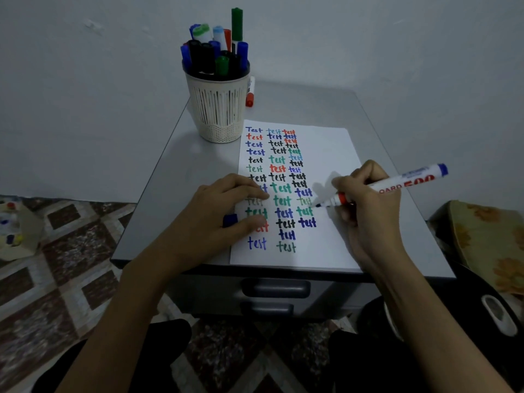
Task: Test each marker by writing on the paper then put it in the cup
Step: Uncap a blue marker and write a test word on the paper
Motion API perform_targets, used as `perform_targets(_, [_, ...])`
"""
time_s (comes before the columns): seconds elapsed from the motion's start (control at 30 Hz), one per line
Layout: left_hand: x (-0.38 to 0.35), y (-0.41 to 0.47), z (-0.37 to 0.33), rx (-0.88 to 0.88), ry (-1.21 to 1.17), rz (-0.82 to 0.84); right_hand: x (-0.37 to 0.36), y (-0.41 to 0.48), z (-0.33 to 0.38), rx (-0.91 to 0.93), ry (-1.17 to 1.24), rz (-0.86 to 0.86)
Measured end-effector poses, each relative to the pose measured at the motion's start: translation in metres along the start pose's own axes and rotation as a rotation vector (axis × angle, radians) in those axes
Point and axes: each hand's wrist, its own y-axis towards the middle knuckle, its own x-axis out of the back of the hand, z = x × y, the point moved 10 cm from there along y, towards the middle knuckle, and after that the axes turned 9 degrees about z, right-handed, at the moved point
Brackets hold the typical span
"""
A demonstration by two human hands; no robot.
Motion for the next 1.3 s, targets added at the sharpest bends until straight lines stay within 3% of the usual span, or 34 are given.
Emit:
perform_targets(0.27, [0.024, -0.019, 0.014, 0.036, 0.026, 0.068, 0.0, -0.001, -0.002, -0.033, 0.085, -0.016])
perform_targets(0.47, [0.03, -0.018, 0.014, 0.002, 0.093, 0.012, -0.009, 0.0, 0.0, -0.067, 0.099, 0.064])
perform_targets(0.63, [0.037, -0.013, 0.004, -0.008, -0.12, -0.144, -0.032, -0.008, 0.009, -0.071, 0.243, 0.176])
perform_targets(0.87, [0.028, -0.01, -0.006, 0.017, -0.503, -0.247, -0.036, -0.021, 0.037, 0.096, 0.171, 0.185])
perform_targets(1.3, [0.018, -0.006, -0.024, -0.039, -0.703, -0.265, -0.052, -0.026, 0.021, 0.045, 0.241, 0.213])
